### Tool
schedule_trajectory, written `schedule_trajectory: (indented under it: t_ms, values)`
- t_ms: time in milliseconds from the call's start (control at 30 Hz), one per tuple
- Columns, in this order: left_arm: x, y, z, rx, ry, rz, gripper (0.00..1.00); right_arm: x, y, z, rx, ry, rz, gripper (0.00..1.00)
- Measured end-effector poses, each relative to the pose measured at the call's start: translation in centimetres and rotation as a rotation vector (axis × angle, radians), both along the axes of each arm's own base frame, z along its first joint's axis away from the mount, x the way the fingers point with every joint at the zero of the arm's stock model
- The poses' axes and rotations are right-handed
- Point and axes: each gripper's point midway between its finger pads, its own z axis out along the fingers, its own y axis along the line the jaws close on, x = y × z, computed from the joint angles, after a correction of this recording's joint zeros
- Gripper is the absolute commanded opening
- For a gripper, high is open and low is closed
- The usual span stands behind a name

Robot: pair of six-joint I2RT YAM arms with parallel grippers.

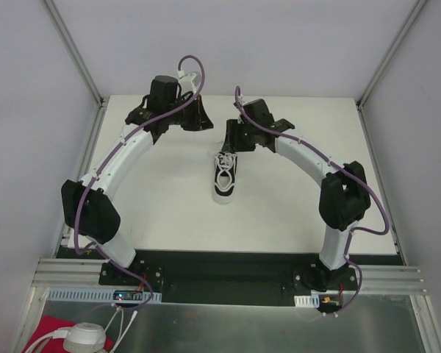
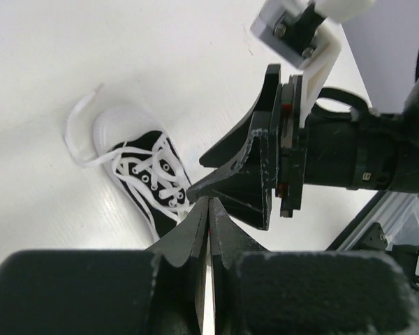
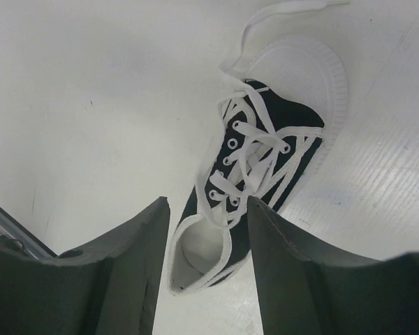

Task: Tie the shoes
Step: Cross the shoelace with the shoelace.

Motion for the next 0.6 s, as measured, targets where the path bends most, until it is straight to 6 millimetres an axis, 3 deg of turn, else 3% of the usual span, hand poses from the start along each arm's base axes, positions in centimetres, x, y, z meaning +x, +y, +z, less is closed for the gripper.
schedule_trajectory:
  t_ms: [167,433,600]
  values:
    - [0.7,-0.3,1.3,0.014,-0.044,-0.013,0.00,0.0,0.1,0.0,0.008,0.005,-0.003,0.51]
    - [-0.4,0.1,-2.3,0.060,0.050,-0.013,0.02,0.2,0.0,0.0,0.010,0.003,-0.007,0.51]
    - [-0.4,-0.3,-5.7,0.070,0.156,-0.004,0.36,0.8,-1.0,-0.3,0.008,0.008,-0.033,0.51]
